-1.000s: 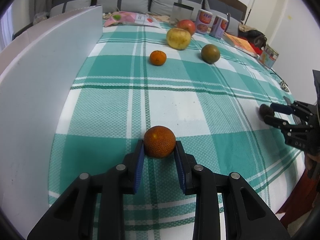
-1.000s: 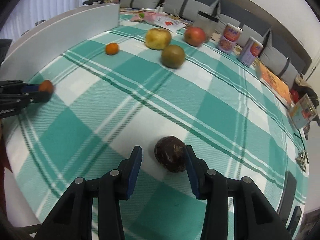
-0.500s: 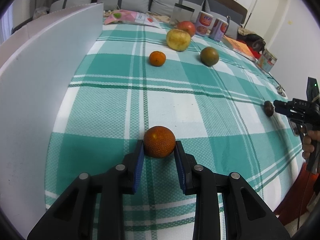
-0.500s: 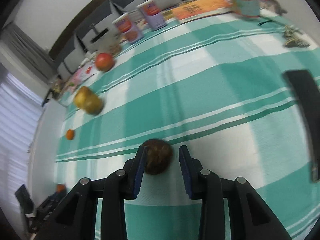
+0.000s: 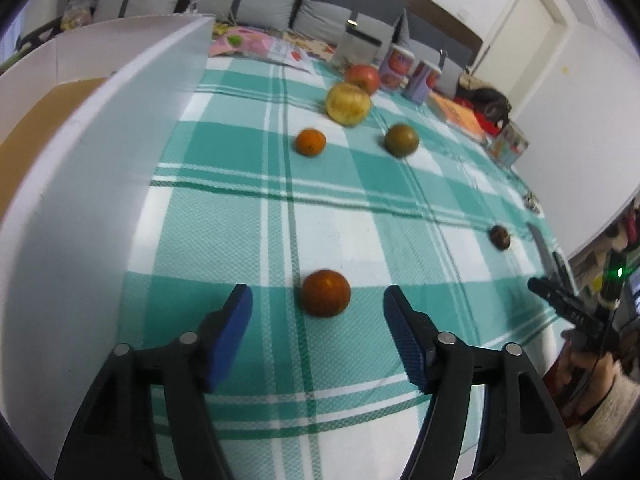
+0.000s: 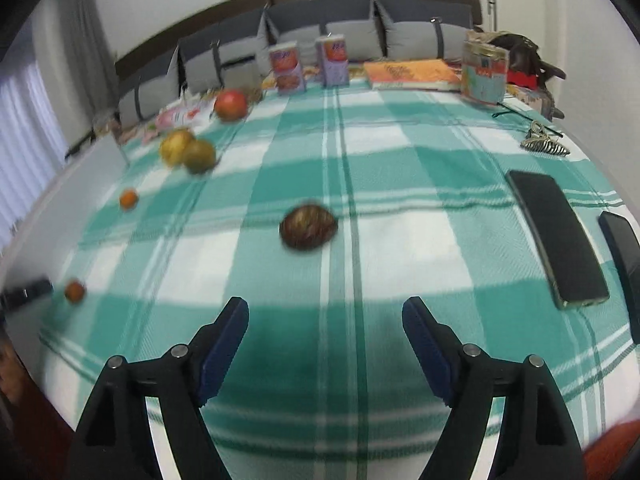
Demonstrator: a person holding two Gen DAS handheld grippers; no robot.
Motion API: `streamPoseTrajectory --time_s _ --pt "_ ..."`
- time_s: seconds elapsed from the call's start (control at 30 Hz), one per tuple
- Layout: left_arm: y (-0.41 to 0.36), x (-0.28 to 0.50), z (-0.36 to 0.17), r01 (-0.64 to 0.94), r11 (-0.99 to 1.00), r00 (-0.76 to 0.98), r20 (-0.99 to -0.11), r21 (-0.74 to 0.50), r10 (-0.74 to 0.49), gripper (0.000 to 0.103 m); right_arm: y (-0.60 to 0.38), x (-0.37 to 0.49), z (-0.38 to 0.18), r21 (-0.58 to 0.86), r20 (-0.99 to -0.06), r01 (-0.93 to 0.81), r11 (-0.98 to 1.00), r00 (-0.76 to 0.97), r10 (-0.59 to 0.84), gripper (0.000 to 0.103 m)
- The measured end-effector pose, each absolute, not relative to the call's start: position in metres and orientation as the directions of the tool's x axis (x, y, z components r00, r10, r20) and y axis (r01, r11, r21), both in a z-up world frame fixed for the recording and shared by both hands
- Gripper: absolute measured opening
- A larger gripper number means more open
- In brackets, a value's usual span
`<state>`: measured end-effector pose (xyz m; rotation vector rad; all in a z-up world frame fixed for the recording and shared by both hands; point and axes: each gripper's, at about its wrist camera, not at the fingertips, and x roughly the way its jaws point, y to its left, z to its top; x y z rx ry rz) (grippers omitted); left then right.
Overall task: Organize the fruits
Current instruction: 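Carry the orange and mangosteen into the white box and open both tools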
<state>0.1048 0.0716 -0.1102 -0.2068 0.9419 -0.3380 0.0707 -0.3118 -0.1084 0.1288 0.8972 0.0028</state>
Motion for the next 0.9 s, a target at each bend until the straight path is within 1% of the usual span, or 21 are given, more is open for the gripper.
streamPoseTrajectory --time_s 0.03,0.13,0.2,0.27,0.33,0.4,0.43,0.53,0.57,0.6,0.63,0.73,0.83,0.9 --pt "0.065 0.105 -0.113 0.205 0.931 0.537 -0.761 -0.302 -0.365 0.062 -0.313 0.072 -0.108 0.112 -0.778 0.053 0.992 0.626 0.054 0.079" --pt "0.044 0.105 -0.12 0.251 0.946 0.534 -0.785 -0.206 -0.313 0.052 -0.32 0.083 -0.107 0.128 -0.775 0.061 0.99 0.629 0.062 0.079" --pt "0.034 0.105 -0.124 0.266 0.952 0.542 -0.793 -0.152 -0.278 0.049 -0.321 0.093 -0.107 0.124 -0.788 0.046 0.991 0.612 0.07 0.079" --pt "0.03 0.108 -0.128 0.255 0.96 0.551 -0.798 -0.118 -0.245 0.043 -0.32 0.108 -0.107 0.099 -0.802 0.021 0.995 0.593 0.068 0.079" --pt "0.031 0.11 -0.13 0.243 0.963 0.557 -0.797 -0.115 -0.235 0.031 -0.316 0.123 -0.107 0.085 -0.818 -0.017 0.996 0.569 0.08 0.079" --pt "0.032 0.112 -0.13 0.244 0.963 0.562 -0.792 -0.116 -0.238 0.03 -0.309 0.138 -0.108 0.073 -0.83 -0.063 0.995 0.55 0.095 0.076" --pt "0.032 0.112 -0.13 0.244 0.963 0.566 -0.789 -0.116 -0.238 0.029 -0.306 0.143 -0.109 0.065 -0.835 -0.078 0.995 0.542 0.097 0.073" --pt "0.036 0.111 -0.13 0.232 0.962 0.567 -0.785 -0.14 -0.251 0.028 -0.296 0.159 -0.115 0.029 -0.847 -0.1 0.995 0.526 0.078 0.067" --pt "0.037 0.111 -0.129 0.23 0.962 0.565 -0.784 -0.147 -0.255 0.028 -0.294 0.162 -0.118 0.023 -0.852 -0.107 0.994 0.517 0.075 0.06" --pt "0.037 0.11 -0.129 0.229 0.962 0.565 -0.784 -0.152 -0.258 0.028 -0.292 0.165 -0.122 0.003 -0.863 -0.108 0.994 0.502 0.058 0.054" --pt "0.038 0.109 -0.128 0.228 0.961 0.564 -0.783 -0.158 -0.263 0.028 -0.29 0.167 -0.125 -0.013 -0.87 -0.107 0.994 0.491 0.041 0.045" --pt "0.043 0.104 -0.119 0.221 0.951 0.553 -0.775 -0.215 -0.304 0.028 -0.29 0.163 -0.12 0.014 -0.869 -0.096 0.995 0.492 0.06 0.044" --pt "0.051 0.095 -0.095 0.21 0.928 0.555 -0.743 -0.308 -0.373 0.028 -0.275 0.156 -0.099 0.094 -0.852 -0.136 0.986 0.502 0.15 0.044" --pt "0.06 0.09 -0.072 0.198 0.904 0.566 -0.708 -0.379 -0.421 0.028 -0.249 0.155 -0.078 0.148 -0.835 -0.201 0.968 0.5 0.232 0.044"
